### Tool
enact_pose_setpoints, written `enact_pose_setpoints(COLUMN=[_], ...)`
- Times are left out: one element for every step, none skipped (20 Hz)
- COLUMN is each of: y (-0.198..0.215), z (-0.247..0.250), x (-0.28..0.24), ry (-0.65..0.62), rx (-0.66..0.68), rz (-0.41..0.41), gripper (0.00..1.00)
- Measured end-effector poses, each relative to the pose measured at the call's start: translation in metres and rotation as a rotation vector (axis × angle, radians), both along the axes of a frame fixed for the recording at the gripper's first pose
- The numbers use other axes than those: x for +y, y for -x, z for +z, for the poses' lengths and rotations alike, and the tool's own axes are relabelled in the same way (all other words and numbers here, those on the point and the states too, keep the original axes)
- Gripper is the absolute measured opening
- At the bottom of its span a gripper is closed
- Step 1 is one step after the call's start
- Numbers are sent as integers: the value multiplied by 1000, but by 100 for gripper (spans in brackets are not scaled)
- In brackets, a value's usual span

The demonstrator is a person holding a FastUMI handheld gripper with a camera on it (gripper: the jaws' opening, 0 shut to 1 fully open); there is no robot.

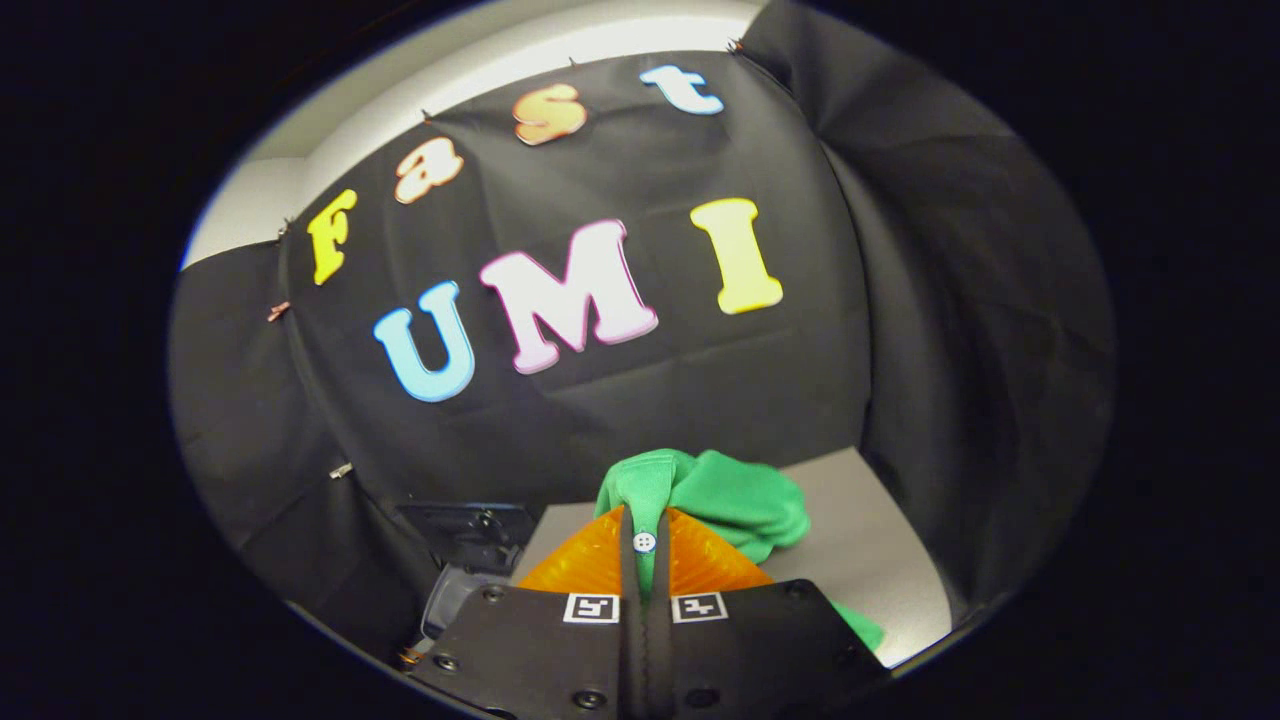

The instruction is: Put the clothes into the washing machine and then close the washing machine lid.

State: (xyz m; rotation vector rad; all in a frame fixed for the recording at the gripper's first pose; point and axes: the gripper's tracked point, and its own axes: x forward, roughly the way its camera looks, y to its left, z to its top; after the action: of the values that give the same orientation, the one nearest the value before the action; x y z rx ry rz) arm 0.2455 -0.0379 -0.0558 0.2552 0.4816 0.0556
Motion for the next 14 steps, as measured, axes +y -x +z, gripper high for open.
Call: enact_pose_setpoints(y=[2, 3, 4, 5, 4, 4, 4, 3, 1, 0, -2, -2, -1, -2], z=[20, 37, 53, 68, 80, 89, 97, 102, 105, 107, 108, 107, 106, 104], x=[8, 19, 29, 42, 55, 71, 88, 106, 123, 141, 159, 178, 198, 217], ry=[7, 10, 9, 5, 3, -4, -17, -27, -37, -45, -53, -62, -72, -84], rx=[-48, -87, -125, -160, -185, -206, -220, -227, -234, -238, -238, -238, -237, -236], rz=[11, 25, 39, 52, 68, 89, 117, 145, 171, 200, 230, 263, 297, 331], gripper=[5, 4, 4, 4, 4, 4, 4, 4, 4, 4, 4, 4, 4, 4])
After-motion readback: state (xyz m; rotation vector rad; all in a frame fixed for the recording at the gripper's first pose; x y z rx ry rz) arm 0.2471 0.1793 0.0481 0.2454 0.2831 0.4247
